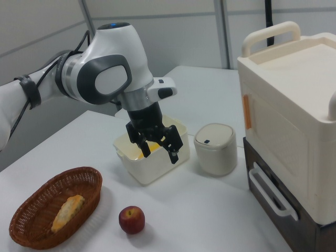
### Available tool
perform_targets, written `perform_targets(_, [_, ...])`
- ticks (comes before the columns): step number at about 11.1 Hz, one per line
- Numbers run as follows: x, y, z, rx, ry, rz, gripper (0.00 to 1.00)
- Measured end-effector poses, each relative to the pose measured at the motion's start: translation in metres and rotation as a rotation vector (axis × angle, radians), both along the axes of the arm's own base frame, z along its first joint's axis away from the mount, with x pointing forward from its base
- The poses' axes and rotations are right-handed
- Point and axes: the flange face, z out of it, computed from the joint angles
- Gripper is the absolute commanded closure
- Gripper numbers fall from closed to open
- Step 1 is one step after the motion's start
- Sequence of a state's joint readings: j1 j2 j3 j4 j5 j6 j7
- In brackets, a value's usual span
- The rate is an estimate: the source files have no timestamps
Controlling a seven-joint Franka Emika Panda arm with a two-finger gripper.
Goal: Put the yellow cube on the table
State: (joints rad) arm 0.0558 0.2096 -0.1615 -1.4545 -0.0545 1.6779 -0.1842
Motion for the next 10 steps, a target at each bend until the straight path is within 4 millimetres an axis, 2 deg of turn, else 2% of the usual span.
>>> perform_targets(10, [-0.007,0.006,-0.012,0.008,0.086,0.004,0.00])
